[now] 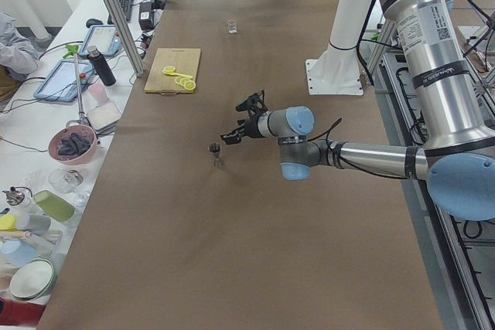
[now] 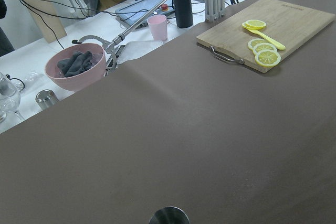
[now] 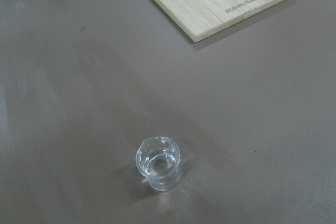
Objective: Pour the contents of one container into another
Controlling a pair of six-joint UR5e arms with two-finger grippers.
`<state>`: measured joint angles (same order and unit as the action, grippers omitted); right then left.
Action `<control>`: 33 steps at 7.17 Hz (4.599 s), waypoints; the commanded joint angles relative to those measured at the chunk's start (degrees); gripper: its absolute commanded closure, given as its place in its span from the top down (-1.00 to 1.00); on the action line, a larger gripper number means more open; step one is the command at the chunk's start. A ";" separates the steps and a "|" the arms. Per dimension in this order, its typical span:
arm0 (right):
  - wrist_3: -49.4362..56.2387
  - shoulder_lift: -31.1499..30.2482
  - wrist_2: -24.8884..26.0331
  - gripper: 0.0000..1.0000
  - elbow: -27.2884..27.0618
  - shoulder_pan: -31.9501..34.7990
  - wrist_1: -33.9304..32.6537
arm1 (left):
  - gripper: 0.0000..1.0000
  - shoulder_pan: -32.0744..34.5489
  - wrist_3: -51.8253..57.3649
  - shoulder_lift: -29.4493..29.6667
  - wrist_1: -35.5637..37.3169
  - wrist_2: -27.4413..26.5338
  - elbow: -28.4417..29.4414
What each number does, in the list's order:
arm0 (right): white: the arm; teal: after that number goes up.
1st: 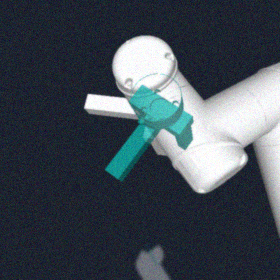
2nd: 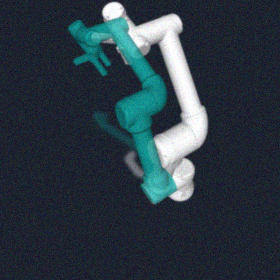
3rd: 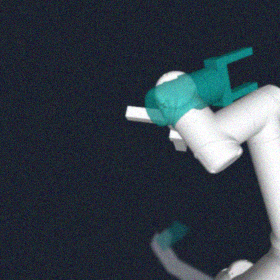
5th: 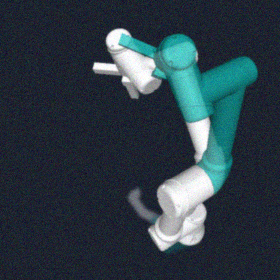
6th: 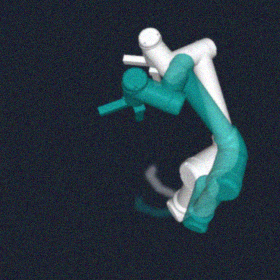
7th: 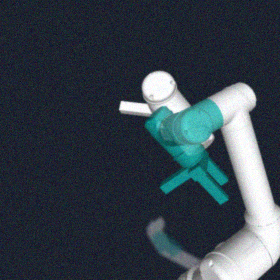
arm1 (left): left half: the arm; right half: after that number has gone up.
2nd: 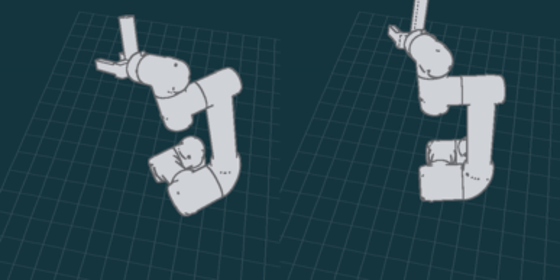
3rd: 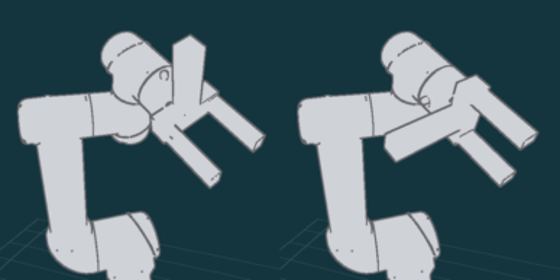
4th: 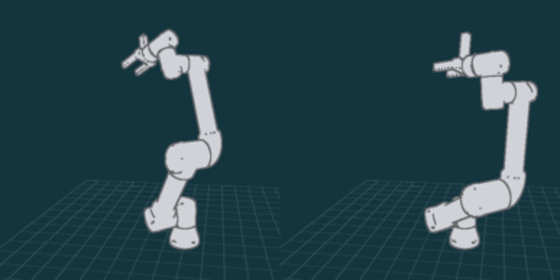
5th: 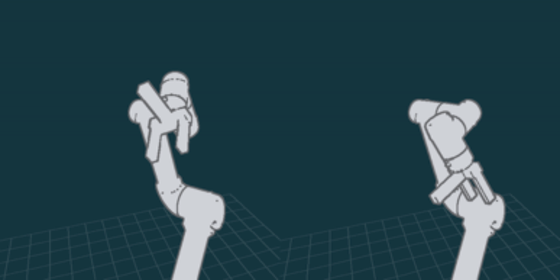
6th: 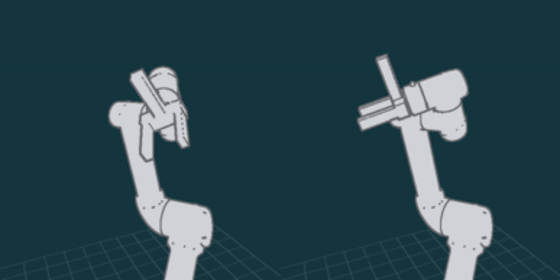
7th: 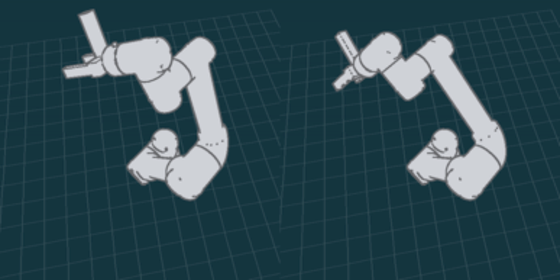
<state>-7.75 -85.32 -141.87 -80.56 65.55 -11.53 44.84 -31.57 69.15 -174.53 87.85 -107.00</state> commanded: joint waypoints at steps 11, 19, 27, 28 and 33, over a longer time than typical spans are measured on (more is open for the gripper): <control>25.24 13.07 0.54 1.00 20.36 -6.66 6.87 | 0.97 -36.49 -25.73 2.80 -4.39 -57.48 17.43; 21.55 14.56 -1.04 0.99 20.80 -8.68 4.41 | 0.97 -35.52 -49.40 12.23 16.73 -66.30 20.70; 21.55 14.83 1.50 0.90 20.62 -10.88 5.12 | 0.97 -24.91 -51.67 20.65 33.02 -62.02 22.35; 21.55 14.83 1.94 0.82 20.62 -11.41 5.03 | 0.97 -21.84 -51.75 24.15 33.02 -61.14 26.19; 21.29 14.57 1.77 -0.16 20.62 -11.41 5.03 | 0.97 -21.81 -51.49 25.42 33.90 -63.33 26.24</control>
<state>13.48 -70.65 -140.03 -60.00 53.88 -6.50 23.11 -83.11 94.49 -141.18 24.67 -80.42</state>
